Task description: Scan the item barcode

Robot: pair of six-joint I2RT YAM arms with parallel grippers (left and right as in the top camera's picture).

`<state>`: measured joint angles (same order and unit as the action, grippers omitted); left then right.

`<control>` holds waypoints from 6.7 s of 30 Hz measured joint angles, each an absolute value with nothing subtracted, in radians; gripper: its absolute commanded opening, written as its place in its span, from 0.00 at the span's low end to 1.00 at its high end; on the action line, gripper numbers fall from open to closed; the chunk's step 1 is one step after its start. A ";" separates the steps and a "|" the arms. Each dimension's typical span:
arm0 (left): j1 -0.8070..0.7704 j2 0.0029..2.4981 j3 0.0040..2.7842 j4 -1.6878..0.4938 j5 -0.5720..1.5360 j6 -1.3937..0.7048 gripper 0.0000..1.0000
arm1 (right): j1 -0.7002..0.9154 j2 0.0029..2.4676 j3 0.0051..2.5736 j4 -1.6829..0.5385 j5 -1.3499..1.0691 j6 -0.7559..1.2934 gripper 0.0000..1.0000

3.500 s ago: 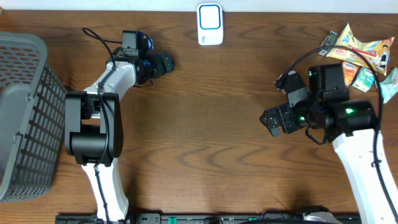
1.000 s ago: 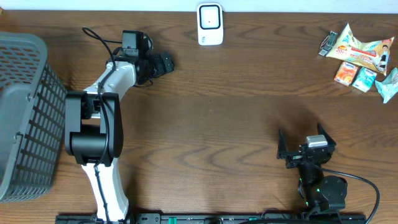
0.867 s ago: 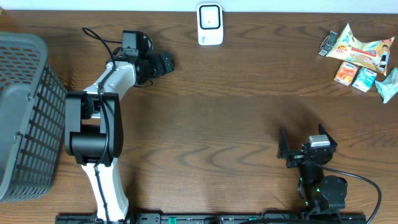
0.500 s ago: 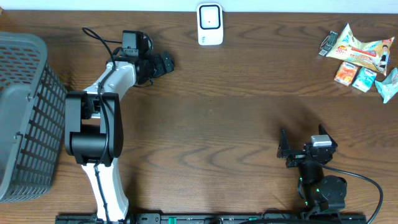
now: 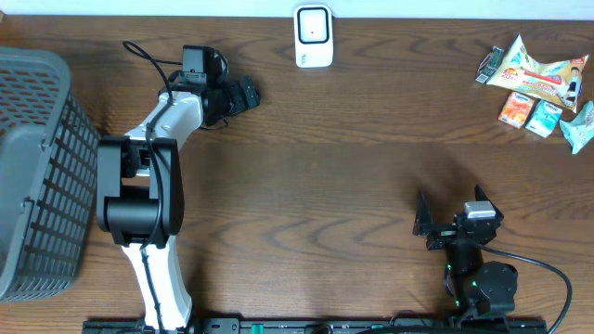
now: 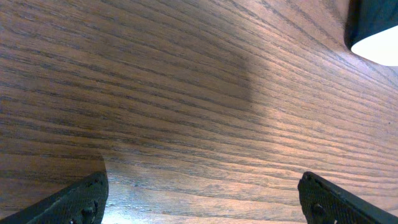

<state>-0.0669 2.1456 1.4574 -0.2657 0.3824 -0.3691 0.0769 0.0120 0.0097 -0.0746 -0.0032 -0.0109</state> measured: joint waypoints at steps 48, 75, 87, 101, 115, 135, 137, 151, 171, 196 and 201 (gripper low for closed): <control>-0.061 2.065 1.406 -0.543 0.260 -0.228 0.98 | 0.077 0.012 0.010 -0.075 -0.003 -0.011 0.99; -0.060 1.093 0.540 0.134 0.226 -0.077 0.98 | 0.077 0.012 0.010 -0.075 -0.003 -0.011 0.99; -0.060 0.480 0.258 0.086 0.226 -0.031 0.97 | 0.077 0.011 0.010 -0.074 -0.003 -0.011 0.99; -0.060 0.159 0.060 0.105 0.191 -0.025 0.98 | 0.077 0.011 0.010 -0.075 -0.003 -0.011 0.99; -0.060 0.010 0.006 0.054 0.150 -0.025 0.98 | 0.077 0.011 0.010 -0.075 -0.003 -0.011 0.99; -0.081 0.010 0.017 -0.023 0.095 0.007 0.98 | 0.077 0.011 0.009 -0.074 -0.003 -0.011 0.99; -0.081 0.010 0.017 -0.023 0.094 0.024 0.97 | 0.077 0.011 0.009 -0.074 -0.003 -0.011 0.99; -0.081 0.010 0.017 -0.025 0.086 0.050 0.98 | 0.077 0.011 0.009 -0.074 -0.003 -0.011 0.99; -0.081 0.010 0.017 -0.025 0.086 0.050 0.97 | 0.077 0.011 0.009 -0.074 -0.003 -0.011 0.99; -0.081 0.010 0.017 -0.025 0.086 0.050 0.98 | 0.077 0.011 0.009 -0.074 -0.003 -0.011 0.99; -0.081 0.010 0.017 -0.025 0.086 0.050 0.98 | 0.077 0.011 0.009 -0.074 -0.003 -0.011 0.99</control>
